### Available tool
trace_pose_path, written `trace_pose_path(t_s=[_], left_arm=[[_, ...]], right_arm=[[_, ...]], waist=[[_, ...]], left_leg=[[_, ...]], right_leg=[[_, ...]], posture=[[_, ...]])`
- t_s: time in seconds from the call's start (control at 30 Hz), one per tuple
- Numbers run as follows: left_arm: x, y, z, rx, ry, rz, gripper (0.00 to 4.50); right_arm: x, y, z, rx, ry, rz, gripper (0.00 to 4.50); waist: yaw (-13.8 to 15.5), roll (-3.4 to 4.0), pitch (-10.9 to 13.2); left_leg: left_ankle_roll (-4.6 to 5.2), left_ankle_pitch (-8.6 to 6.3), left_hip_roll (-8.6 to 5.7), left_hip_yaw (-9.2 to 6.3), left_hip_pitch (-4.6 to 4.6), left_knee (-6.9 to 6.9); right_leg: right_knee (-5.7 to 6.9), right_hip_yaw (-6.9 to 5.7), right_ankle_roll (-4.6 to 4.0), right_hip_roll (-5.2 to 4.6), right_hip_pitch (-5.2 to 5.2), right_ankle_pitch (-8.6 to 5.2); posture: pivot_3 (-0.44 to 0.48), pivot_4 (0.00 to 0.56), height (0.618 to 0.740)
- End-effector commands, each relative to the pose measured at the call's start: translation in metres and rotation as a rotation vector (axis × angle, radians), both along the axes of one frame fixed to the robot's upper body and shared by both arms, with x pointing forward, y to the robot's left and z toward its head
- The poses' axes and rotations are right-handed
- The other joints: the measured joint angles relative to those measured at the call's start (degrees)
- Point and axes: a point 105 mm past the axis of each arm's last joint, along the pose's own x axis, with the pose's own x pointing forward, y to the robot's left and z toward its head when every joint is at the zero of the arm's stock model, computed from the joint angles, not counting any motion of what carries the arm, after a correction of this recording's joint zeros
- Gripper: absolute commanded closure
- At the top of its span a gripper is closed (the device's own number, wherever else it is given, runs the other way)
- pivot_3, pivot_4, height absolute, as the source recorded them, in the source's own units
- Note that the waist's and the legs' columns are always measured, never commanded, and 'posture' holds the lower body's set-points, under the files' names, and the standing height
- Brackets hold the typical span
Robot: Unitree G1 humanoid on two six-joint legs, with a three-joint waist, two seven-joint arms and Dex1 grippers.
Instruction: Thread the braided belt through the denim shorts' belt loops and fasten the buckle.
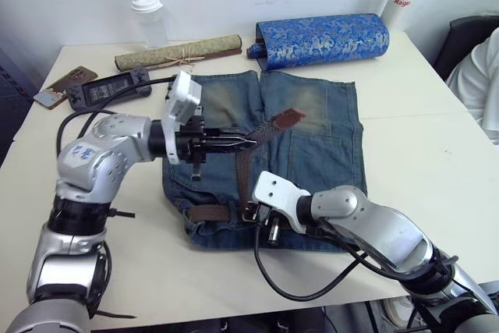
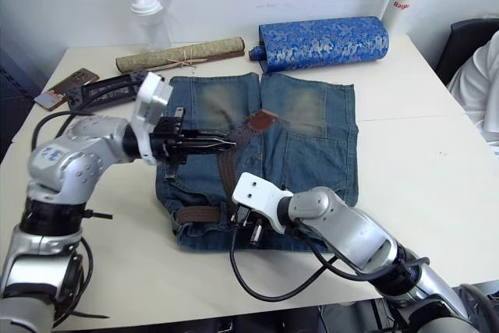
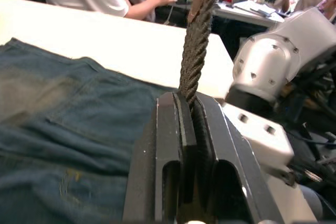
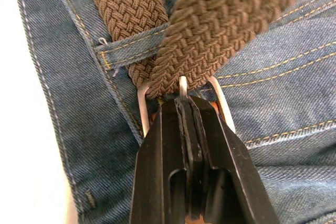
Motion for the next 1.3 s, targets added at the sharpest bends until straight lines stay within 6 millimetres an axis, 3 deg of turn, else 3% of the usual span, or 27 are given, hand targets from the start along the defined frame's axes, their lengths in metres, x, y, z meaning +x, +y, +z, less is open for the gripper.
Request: trace_pose_path(t_s=[0.03, 0.1, 0.17, 0.43, 0.67, 0.83, 0.93, 1.03, 1.13, 1.3], left_arm=[[-0.001, -0.019, 0.027, -0.05, -0.14, -0.124, 4.5], [0.001, -0.034, 0.026, -0.052, -0.147, -0.175, 4.5], [0.008, -0.063, 0.021, -0.048, -0.182, -0.227, 4.5], [0.004, -0.143, 0.017, -0.001, -0.291, -0.427, 4.5], [-0.028, -0.193, 0.018, -0.006, -0.357, -0.602, 4.5], [-0.053, -0.218, 0.032, -0.056, -0.406, -0.685, 4.5], [-0.061, -0.225, 0.038, -0.078, -0.427, -0.705, 4.5], [-0.055, -0.221, 0.039, -0.09, -0.432, -0.682, 4.5], [-0.035, -0.206, 0.038, -0.091, -0.43, -0.597, 4.5], [0.008, -0.163, 0.03, -0.069, -0.459, -0.384, 4.5]], right_arm=[[-0.009, -0.016, -0.045, -0.135, 0.172, -0.05, 4.48], [-0.01, -0.016, -0.045, -0.136, 0.175, -0.049, 4.48], [-0.01, -0.015, -0.046, -0.138, 0.178, -0.045, 4.48], [-0.015, -0.014, -0.046, -0.138, 0.187, -0.022, 4.48], [-0.018, -0.013, -0.046, -0.138, 0.184, -0.014, 4.48], [-0.022, -0.013, -0.048, -0.128, 0.19, -0.017, 4.48], [-0.023, -0.012, -0.048, -0.122, 0.191, -0.018, 4.48], [-0.021, -0.012, -0.047, -0.119, 0.185, -0.023, 4.48], [-0.017, -0.014, -0.046, -0.117, 0.169, -0.04, 4.48], [-0.006, -0.018, -0.041, -0.103, 0.109, -0.08, 4.48]], waist=[[0.05, 0.0, 0.0], [0.12, -0.01, 0.0], [0.19, -0.01, 0.0], [0.33, -0.06, -0.01], [0.39, -0.05, -0.01], [0.93, -0.03, -0.01], [1.38, -0.03, -0.01], [1.61, -0.01, -0.01], [1.63, 0.0, 0.0], [1.23, 0.02, -0.01]], left_leg=[[0.0, 0.0, 0.0, 0.0, 0.0, 0.0], [0.03, 0.05, -0.01, 0.01, 0.0, 0.05], [0.04, 0.05, -0.02, 0.01, 0.01, 0.07], [0.18, 0.07, -0.1, -0.02, -0.03, 0.11], [0.34, 0.02, -0.14, -0.06, -0.08, 0.18], [0.43, -0.02, -0.17, -0.14, -0.11, 0.2], [0.52, -0.05, -0.19, -0.14, -0.15, 0.26], [0.86, -0.24, -0.2, -0.13, -0.14, 0.26], [0.93, -0.28, -0.2, -0.14, -0.15, 0.27], [0.94, -0.29, -0.19, -0.13, -0.15, 0.27]], right_leg=[[0.0, 0.0, 0.0, 0.0, 0.0, 0.0], [0.04, -0.02, 0.0, 0.01, 0.0, 0.0], [0.09, 0.0, 0.01, -0.04, 0.01, 0.0], [0.02, -0.06, 0.06, -0.14, 0.03, 0.03], [0.0, -0.11, 0.1, -0.25, 0.04, 0.05], [-0.1, -0.21, 0.12, -0.34, 0.11, 0.07], [-0.21, -0.19, 0.21, -0.34, 0.13, 0.12], [-0.22, -0.18, 0.23, -0.36, 0.13, 0.14], [-0.22, -0.2, 0.24, -0.4, 0.14, 0.14], [-0.21, -0.19, 0.25, -0.38, 0.13, 0.15]], posture=[[0.0, 0.15, 0.717], [0.0, 0.15, 0.717], [0.0, 0.15, 0.717], [0.0, 0.15, 0.717], [0.0, 0.15, 0.717], [0.0, 0.15, 0.717], [0.0, 0.15, 0.717], [0.0, 0.15, 0.717], [0.0, 0.15, 0.717], [0.0, 0.15, 0.717]])
